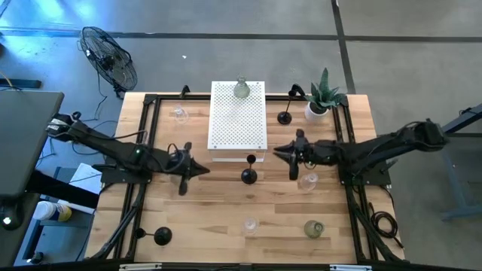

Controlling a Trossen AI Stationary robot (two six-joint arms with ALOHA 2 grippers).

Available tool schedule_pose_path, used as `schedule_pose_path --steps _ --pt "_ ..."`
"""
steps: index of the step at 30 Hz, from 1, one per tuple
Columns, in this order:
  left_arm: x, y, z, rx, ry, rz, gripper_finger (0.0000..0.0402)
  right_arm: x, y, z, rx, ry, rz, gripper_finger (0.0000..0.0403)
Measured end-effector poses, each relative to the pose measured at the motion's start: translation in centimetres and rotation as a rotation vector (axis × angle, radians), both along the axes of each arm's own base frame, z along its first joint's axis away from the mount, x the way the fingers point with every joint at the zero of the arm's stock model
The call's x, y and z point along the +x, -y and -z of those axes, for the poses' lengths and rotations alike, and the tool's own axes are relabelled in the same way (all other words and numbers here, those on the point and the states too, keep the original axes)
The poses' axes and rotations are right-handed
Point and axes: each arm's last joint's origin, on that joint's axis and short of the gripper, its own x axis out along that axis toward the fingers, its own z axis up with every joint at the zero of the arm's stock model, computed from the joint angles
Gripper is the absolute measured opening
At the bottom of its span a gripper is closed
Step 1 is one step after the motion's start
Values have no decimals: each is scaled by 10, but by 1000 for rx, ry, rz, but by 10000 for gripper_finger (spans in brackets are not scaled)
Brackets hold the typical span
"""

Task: Pick & Place candle stick holders
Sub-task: Put the middle black candle holder on the shelf

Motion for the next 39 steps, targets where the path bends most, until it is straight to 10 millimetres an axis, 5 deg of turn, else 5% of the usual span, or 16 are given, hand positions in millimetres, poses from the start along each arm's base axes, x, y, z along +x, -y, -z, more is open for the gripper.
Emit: schedule_pose_path --steps 10,22,28,36,39 --pt "-14 -34 2 30 137 -118 0 43 -22 10 -30 17 -72 226" --pt "-29 -65 19 16 234 -169 0 96 -21 7 -65 -28 -57 231" --pt "-30 -72 19 6 235 -176 0 103 -22 7 -58 -32 -89 177" --pt "-30 -75 18 14 239 -197 0 103 -24 4 -50 -10 -114 20" --pt "-30 -75 17 33 249 -195 0 101 -28 -5 -47 8 -136 13"
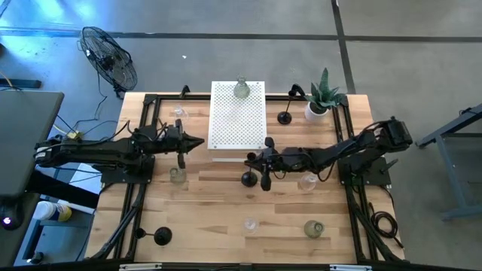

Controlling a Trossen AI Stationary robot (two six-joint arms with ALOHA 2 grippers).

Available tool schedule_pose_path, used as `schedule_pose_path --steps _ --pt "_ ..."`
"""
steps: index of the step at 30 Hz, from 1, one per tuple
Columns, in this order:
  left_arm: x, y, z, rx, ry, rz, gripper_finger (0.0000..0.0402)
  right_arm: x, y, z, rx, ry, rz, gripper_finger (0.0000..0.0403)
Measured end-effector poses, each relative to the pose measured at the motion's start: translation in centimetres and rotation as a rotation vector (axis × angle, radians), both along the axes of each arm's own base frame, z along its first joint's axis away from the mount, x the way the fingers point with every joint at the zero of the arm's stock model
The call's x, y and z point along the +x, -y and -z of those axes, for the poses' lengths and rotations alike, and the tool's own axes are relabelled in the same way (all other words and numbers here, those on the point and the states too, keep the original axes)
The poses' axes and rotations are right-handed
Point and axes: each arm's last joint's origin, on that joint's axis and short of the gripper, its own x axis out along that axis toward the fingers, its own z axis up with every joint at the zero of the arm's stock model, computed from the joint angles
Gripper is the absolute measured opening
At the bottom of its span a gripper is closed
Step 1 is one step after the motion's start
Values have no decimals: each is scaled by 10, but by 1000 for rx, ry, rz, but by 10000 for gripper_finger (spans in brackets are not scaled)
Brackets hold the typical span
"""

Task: Pick & Place candle stick holders
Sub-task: Put the middle black candle holder on the shelf

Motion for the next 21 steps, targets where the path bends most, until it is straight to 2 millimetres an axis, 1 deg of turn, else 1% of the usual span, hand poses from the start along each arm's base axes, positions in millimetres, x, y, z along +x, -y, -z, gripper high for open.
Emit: schedule_pose_path --steps 3,5,7,9,11,13,15,17,19,21 --pt "0 0 -2 21 19 -3 0 -2 -6 -21 2 36 -38 22" --pt "0 0 -3 36 24 -3 0 -6 -11 -39 -23 50 -57 15" --pt "0 -1 -3 41 21 -22 0 -9 -16 -61 -55 67 -51 7" --pt "0 -2 -3 38 21 -69 0 -13 -19 -84 -81 70 -36 8" --pt "-1 -3 -2 33 15 -105 1 -16 -19 -110 -91 80 -14 12" --pt "-1 -4 -3 17 26 -131 1 -18 -16 -131 -114 84 12 12" --pt "-1 -4 -5 13 42 -141 1 -18 -8 -150 -136 102 47 7" --pt "-2 -6 -5 14 43 -129 0 -18 5 -164 -161 108 93 5" --pt "-5 -10 -6 14 43 -123 0 -18 27 -175 -181 123 153 8" --pt "-8 -17 -5 4 41 -141 0 -18 55 -176 -188 111 220 8"
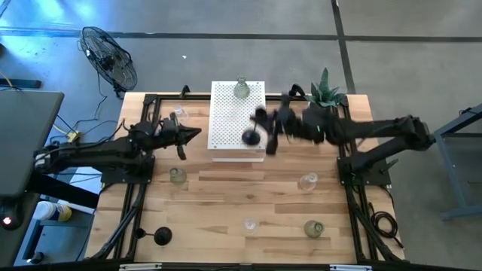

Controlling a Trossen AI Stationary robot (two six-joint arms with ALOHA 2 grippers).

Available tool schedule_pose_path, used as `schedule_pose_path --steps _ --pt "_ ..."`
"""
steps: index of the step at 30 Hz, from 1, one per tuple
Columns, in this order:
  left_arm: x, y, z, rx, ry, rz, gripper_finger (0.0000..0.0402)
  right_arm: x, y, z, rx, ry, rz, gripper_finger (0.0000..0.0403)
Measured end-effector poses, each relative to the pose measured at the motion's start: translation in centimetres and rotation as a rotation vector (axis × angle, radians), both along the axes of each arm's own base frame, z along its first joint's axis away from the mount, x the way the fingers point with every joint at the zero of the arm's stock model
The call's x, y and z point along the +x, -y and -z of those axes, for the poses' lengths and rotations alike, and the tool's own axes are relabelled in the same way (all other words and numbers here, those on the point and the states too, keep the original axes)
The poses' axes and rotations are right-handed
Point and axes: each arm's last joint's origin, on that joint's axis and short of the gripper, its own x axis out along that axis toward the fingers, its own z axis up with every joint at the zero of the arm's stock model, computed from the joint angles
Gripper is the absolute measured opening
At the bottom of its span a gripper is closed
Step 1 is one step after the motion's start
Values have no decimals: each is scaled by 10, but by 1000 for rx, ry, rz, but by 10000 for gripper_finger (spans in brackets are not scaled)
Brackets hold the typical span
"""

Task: Pick & Place candle stick holders
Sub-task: Put the middle black candle holder on the shelf

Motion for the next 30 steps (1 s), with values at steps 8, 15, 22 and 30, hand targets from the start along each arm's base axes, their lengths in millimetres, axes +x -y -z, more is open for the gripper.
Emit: schedule_pose_path --steps 8,15,22,30 --pt "-10 -20 2 -49 -11 -13 0 -19 121 14 81 -17 237 7" --pt "-12 -25 3 -49 -17 -45 0 -8 169 33 103 -10 261 4" --pt "-12 -25 4 -55 -28 -49 0 2 191 31 84 -29 302 5" --pt "-12 -25 8 -73 -60 -50 0 2 199 32 73 -42 330 6"
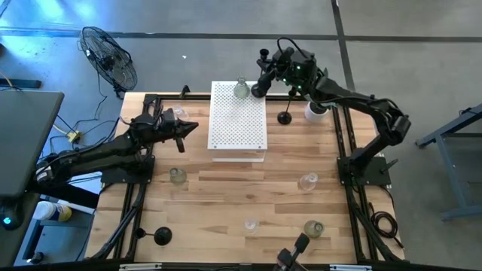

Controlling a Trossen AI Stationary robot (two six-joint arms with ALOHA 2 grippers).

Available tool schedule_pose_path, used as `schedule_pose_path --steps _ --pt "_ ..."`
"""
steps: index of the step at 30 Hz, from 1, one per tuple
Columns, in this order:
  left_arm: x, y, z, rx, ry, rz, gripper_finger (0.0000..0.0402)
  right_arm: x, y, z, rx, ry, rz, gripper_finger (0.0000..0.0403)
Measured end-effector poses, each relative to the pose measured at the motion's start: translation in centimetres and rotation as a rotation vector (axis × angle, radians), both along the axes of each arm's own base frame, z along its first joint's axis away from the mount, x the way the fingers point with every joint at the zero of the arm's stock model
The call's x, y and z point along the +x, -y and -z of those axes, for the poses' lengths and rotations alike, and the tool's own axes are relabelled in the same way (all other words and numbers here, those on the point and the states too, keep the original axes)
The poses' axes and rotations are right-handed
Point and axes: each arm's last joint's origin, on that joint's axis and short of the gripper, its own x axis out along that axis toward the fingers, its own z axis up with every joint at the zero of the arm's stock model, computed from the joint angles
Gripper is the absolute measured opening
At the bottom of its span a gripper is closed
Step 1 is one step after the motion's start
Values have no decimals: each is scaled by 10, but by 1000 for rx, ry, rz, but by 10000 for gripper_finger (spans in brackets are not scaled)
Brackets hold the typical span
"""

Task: Pick & Place candle stick holders
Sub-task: Put the middle black candle holder on the shelf

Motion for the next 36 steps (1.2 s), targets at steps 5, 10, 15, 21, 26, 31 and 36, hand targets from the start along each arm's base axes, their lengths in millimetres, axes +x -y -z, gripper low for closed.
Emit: schedule_pose_path --steps 5,10,15,21,26,31,36 --pt "0 0 1 -8 -13 0 0 0 0 0 -1 -1 12 5" --pt "0 0 2 -10 -17 0 0 0 1 0 13 11 20 6" --pt "0 0 2 -11 -19 0 0 2 3 4 19 2 22 6" --pt "0 0 4 -21 -38 -3 0 9 7 13 22 -5 19 6" --pt "-1 0 7 -36 -63 -2 0 10 7 12 22 10 5 6" --pt "-1 0 9 -45 -79 -2 0 10 7 12 21 15 2 6" --pt "-1 0 8 -43 -75 -2 0 10 7 12 22 17 1 7"
